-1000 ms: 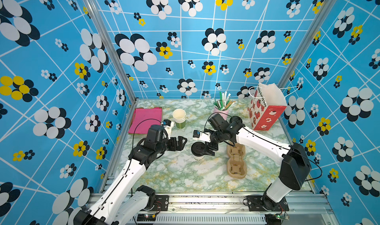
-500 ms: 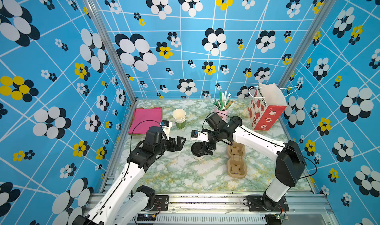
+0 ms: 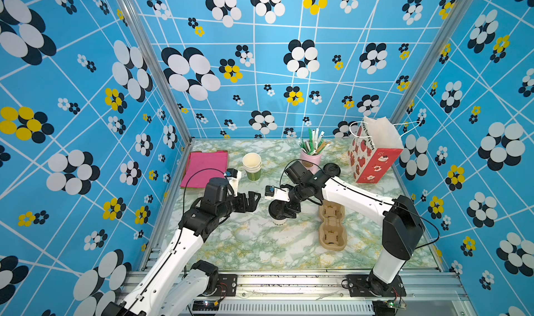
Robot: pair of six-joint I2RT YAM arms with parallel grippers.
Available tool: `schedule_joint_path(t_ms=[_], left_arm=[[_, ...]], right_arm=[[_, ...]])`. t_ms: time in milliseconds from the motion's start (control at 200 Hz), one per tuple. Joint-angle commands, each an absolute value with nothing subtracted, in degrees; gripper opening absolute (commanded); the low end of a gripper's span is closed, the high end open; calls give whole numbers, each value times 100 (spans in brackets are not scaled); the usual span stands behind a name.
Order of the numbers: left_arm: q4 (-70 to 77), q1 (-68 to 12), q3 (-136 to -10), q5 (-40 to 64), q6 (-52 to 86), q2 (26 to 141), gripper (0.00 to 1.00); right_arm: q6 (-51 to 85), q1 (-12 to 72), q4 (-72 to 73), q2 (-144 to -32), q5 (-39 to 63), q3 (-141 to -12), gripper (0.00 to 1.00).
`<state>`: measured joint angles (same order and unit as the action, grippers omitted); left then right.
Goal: Pack a coffee takeout order
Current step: Pick up the coffee cup from the center of the table.
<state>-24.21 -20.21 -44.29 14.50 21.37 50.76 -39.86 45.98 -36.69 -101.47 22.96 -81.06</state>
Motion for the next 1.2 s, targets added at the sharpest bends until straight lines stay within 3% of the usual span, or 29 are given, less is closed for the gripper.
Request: schedule_joint_path(t_ms=[0, 775, 1199], left_arm=[[-2415, -1967, -4324, 1380, 2101, 4984, 99], [-2364, -1957, -4263, 1389, 2145, 5009, 99], [-2333, -1943, -4264, 1389, 2162, 5021, 99]], right_arm=[[-3955, 4667, -3851, -10283, 2234, -8232, 82], [-3947, 4746, -3692, -10204, 1793, -7902, 69], [-3585, 4648, -3463, -10090, 1845, -8011, 68]])
